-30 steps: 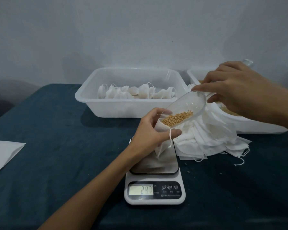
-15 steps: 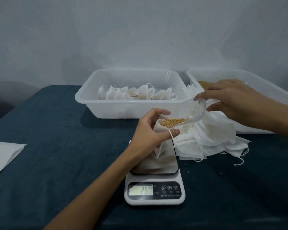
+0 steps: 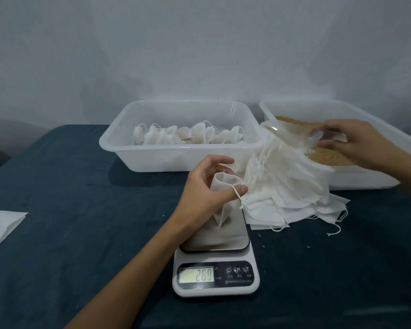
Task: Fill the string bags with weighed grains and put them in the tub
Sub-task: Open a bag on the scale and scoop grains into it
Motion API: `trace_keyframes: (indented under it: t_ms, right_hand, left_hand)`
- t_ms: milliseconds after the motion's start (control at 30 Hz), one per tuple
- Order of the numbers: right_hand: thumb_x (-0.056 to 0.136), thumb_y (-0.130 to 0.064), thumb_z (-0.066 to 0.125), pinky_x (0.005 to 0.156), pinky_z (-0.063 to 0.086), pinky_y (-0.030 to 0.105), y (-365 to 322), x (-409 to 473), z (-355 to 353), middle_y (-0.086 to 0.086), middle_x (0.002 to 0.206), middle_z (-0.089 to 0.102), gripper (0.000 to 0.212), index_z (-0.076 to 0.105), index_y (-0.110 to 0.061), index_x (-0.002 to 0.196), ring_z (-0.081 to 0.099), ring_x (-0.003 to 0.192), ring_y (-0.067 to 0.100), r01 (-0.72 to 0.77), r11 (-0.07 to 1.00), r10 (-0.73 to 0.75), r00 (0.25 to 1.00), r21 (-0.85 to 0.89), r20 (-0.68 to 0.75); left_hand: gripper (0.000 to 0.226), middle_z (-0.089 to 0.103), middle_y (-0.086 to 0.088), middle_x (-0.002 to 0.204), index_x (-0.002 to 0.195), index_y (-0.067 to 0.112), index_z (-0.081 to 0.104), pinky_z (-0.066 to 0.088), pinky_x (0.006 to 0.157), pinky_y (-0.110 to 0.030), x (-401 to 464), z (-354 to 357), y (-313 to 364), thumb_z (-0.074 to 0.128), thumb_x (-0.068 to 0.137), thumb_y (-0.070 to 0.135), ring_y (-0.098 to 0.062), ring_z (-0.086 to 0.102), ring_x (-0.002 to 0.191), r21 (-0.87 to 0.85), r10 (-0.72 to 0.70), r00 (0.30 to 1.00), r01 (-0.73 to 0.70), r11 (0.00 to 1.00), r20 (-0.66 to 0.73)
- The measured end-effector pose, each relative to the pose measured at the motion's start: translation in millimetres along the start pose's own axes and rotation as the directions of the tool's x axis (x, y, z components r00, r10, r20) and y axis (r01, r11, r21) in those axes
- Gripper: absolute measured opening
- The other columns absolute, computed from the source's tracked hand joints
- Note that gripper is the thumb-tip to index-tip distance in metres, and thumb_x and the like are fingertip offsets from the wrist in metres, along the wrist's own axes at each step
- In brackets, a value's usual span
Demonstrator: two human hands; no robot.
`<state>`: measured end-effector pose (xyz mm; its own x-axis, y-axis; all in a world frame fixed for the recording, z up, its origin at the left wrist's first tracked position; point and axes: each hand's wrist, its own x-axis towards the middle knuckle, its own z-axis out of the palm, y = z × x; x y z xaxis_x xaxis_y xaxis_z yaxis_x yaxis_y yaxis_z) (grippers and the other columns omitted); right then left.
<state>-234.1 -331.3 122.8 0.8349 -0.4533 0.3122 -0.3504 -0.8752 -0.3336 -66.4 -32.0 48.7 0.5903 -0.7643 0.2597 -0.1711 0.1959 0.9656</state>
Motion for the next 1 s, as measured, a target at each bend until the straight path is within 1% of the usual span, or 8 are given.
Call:
trace_keyframes:
  t_ms: [167,300,433,500,633,767,900,1000]
  right_hand:
    - [0.086,-0.017,0.079,0.085,0.045,0.039,51.8,16.5,11.3,0.014,0.106,0.071,0.024,0.071,-0.006,0.106,0.062,0.097,0.031,-0.352,0.927,0.341,0.935,-0.128,-0.101]
    - [0.081,-0.019,0.082,0.077,0.051,0.041,74.4,24.5,24.1,0.011,0.093,0.071,0.020,0.070,-0.006,0.091,0.060,0.084,0.028,-0.455,0.856,0.465,0.885,-0.243,-0.021]
    - [0.076,-0.020,0.083,0.059,0.041,0.032,78.4,31.2,29.8,0.004,0.078,0.065,0.021,0.062,-0.017,0.074,0.052,0.065,0.014,-0.451,0.831,0.490,0.870,-0.326,0.045]
    - [0.074,-0.019,0.081,0.057,0.043,0.032,77.3,32.3,31.5,0.004,0.074,0.067,0.021,0.061,-0.017,0.069,0.055,0.063,0.014,-0.458,0.820,0.508,0.859,-0.342,0.068]
    - [0.076,-0.020,0.080,0.067,0.050,0.035,68.3,31.9,31.7,0.009,0.090,0.072,0.019,0.073,-0.008,0.091,0.057,0.069,0.018,-0.465,0.803,0.535,0.838,-0.373,0.109]
    - [0.083,-0.020,0.077,0.058,0.041,0.030,59.4,30.0,29.5,0.009,0.094,0.071,0.021,0.074,-0.006,0.098,0.054,0.069,0.016,-0.455,0.792,0.546,0.826,-0.407,0.139]
    - [0.086,-0.029,0.078,0.073,0.047,0.034,54.4,26.1,26.1,0.008,0.101,0.071,0.028,0.071,-0.008,0.104,0.060,0.084,0.023,-0.470,0.779,0.553,0.827,-0.415,0.102]
    - [0.094,-0.039,0.068,0.091,0.048,0.044,29.4,22.4,24.6,0.008,0.107,0.069,0.030,0.068,-0.013,0.108,0.062,0.097,0.028,-0.460,0.804,0.455,0.884,-0.377,-0.108]
  left_hand:
    - [0.053,0.071,0.001,0.103,0.116,0.034,0.069,0.058,0.082,-0.030,0.9,0.3,-1.0,0.090,0.067,0.036,-0.015,0.071,0.094,0.007,0.021,1.000,-0.021,1.000,0.004]
    - [0.051,0.071,0.001,0.101,0.115,0.034,0.069,0.058,0.079,-0.032,0.7,-0.4,-0.4,0.089,0.068,0.038,-0.017,0.070,0.091,-0.001,0.050,0.999,-0.050,0.999,0.009]
    - [0.050,0.070,0.001,0.098,0.113,0.032,0.070,0.057,0.083,-0.040,-1.6,0.2,0.1,0.088,0.066,0.035,-0.025,0.071,0.092,-0.040,0.067,0.998,-0.066,0.997,0.015]
    - [0.051,0.070,0.000,0.099,0.114,0.031,0.070,0.056,0.085,-0.042,-2.7,1.1,0.2,0.087,0.066,0.034,-0.025,0.071,0.092,-0.042,0.071,0.997,-0.071,0.997,0.020]
    - [0.052,0.070,0.001,0.099,0.116,0.030,0.070,0.055,0.079,-0.037,-1.9,0.7,-2.1,0.088,0.068,0.036,-0.019,0.069,0.090,-0.023,0.075,0.997,-0.075,0.997,0.017]
    - [0.052,0.070,0.001,0.100,0.116,0.031,0.070,0.056,0.081,-0.037,-0.4,-0.8,-4.6,0.089,0.068,0.038,-0.017,0.070,0.092,-0.020,0.072,0.997,-0.072,0.997,0.002]
    - [0.050,0.070,0.002,0.100,0.115,0.031,0.069,0.057,0.079,-0.035,-0.5,0.3,-2.7,0.089,0.069,0.037,-0.017,0.069,0.090,-0.016,0.069,0.998,-0.068,0.998,0.008]
    - [0.049,0.071,0.002,0.100,0.113,0.032,0.069,0.058,0.081,-0.032,-2.0,1.1,-0.3,0.089,0.069,0.036,-0.015,0.069,0.091,0.001,0.067,0.998,-0.067,0.998,0.003]
